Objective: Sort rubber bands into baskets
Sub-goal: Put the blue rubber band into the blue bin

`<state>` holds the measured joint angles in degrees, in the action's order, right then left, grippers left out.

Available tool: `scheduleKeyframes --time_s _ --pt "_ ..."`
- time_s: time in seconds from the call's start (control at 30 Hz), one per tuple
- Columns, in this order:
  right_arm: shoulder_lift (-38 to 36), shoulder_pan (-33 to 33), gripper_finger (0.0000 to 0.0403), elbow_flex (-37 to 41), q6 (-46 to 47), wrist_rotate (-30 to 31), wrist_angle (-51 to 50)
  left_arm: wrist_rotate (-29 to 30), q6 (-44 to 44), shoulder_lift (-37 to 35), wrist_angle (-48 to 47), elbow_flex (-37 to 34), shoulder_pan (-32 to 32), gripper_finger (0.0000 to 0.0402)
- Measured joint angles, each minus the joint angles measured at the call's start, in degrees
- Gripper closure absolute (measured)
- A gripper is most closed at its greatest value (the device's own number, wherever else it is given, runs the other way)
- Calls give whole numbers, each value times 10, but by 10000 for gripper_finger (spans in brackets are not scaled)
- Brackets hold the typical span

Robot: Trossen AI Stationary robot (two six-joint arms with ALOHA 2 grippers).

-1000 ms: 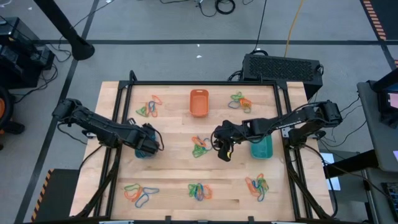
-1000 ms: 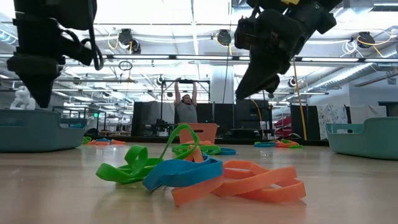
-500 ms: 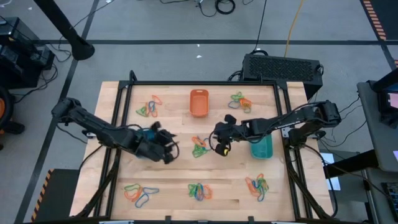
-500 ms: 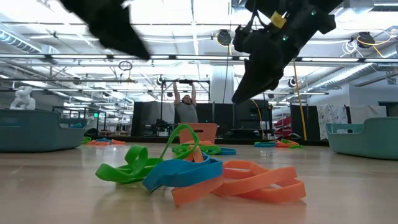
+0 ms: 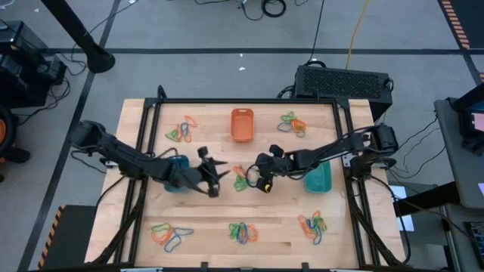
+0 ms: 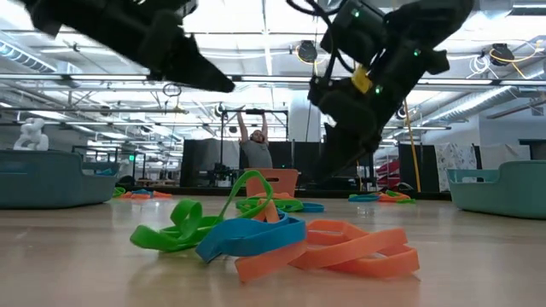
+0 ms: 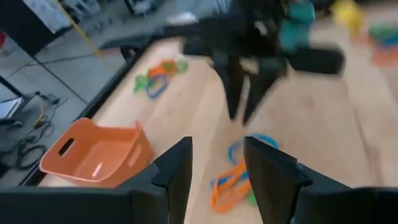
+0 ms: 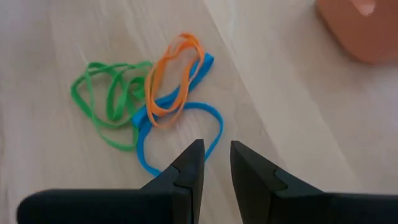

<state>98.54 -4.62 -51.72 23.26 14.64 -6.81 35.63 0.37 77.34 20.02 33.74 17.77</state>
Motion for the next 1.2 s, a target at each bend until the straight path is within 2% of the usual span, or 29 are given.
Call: scheduleKeyframes --time_s 0.17,0.27,0.47,0.93,1.13,1.2 --pt "26 0 332 0 26 2 22 -71 20 -21 293 -125 -31 249" --pt "41 0 332 0 33 0 26 -120 17 -22 386 -150 -51 249" --pt "62 0 332 0 46 2 44 -203 1 -21 383 -139 -61 249" --pt "68 -1 335 -1 72 -25 42 -209 -38 -20 340 -137 -53 249" --pt "67 7 393 -2 60 -27 9 -210 -60 -20 332 -137 -44 249" --pt "65 8 396 -2 51 -28 10 -210 -60 -20 332 -137 -41 249"
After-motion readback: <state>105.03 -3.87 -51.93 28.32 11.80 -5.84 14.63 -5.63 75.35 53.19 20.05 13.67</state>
